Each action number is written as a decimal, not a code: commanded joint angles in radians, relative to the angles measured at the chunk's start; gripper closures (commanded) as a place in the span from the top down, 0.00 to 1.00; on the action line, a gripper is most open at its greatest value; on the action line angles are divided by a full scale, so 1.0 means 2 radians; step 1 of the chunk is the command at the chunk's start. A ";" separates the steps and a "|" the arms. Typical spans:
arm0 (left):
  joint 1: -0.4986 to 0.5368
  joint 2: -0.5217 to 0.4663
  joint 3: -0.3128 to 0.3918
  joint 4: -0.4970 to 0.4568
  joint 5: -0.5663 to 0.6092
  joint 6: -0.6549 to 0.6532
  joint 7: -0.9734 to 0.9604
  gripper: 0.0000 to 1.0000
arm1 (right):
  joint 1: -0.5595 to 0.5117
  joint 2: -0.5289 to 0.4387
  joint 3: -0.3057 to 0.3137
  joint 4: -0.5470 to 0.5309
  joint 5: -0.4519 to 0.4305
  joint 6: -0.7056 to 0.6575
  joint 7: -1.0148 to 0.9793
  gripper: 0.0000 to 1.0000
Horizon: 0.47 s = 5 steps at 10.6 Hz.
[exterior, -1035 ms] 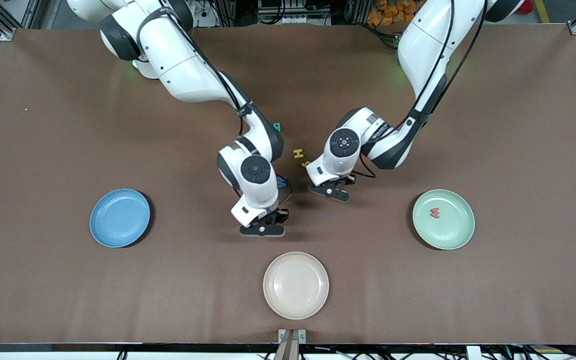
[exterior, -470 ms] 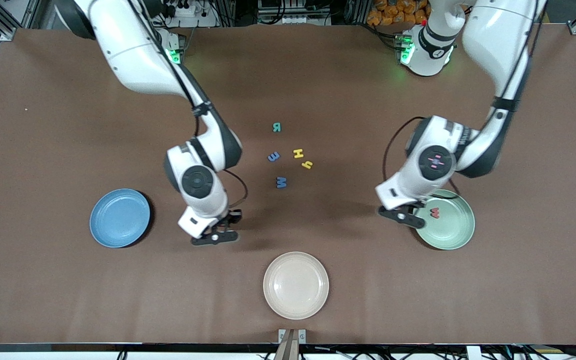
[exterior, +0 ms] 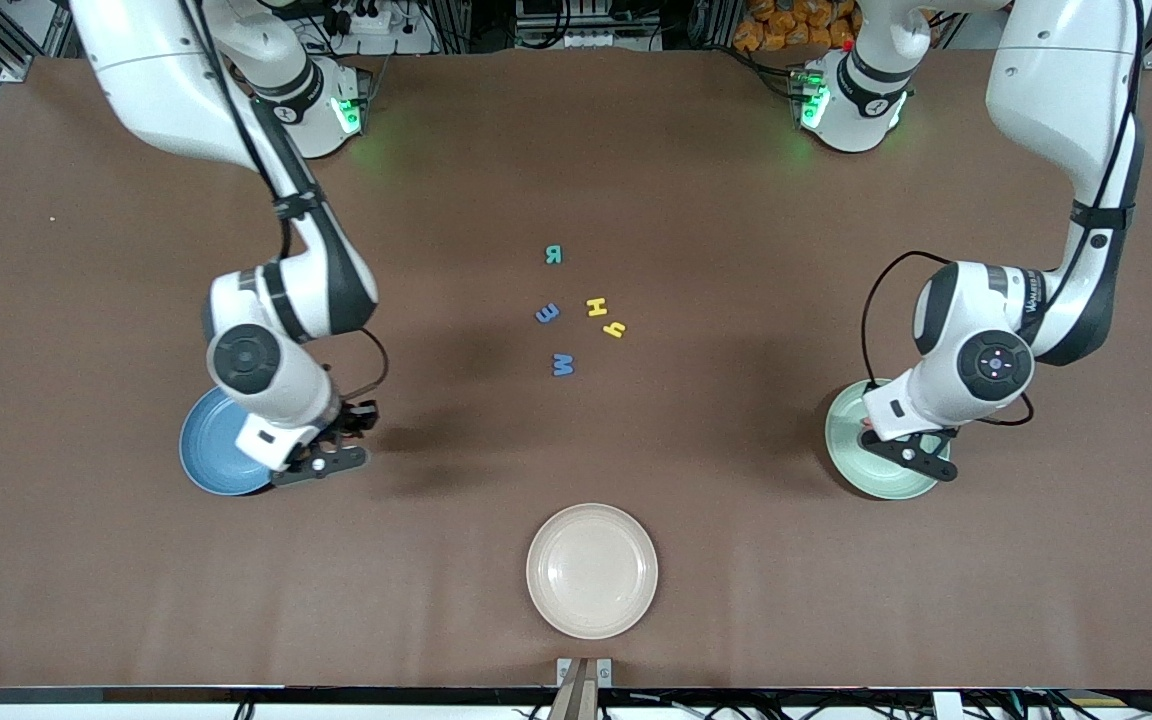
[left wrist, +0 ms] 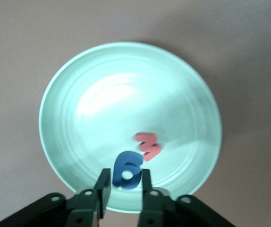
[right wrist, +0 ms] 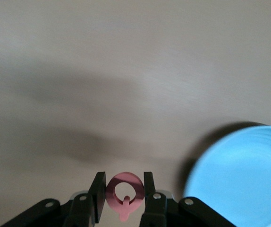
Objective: Sort uppercase to blue plate, lowercase to green plate
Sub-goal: 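Place the Q on the blue plate while the left gripper places the 6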
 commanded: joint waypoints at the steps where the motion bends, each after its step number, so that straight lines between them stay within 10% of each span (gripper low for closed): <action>1: -0.012 -0.002 0.003 -0.002 -0.023 0.004 0.003 1.00 | -0.048 -0.032 0.008 -0.038 -0.005 0.010 -0.083 0.00; 5: -0.058 -0.012 -0.024 -0.005 -0.057 -0.006 -0.104 1.00 | -0.106 -0.029 0.008 -0.037 -0.006 0.013 -0.222 0.00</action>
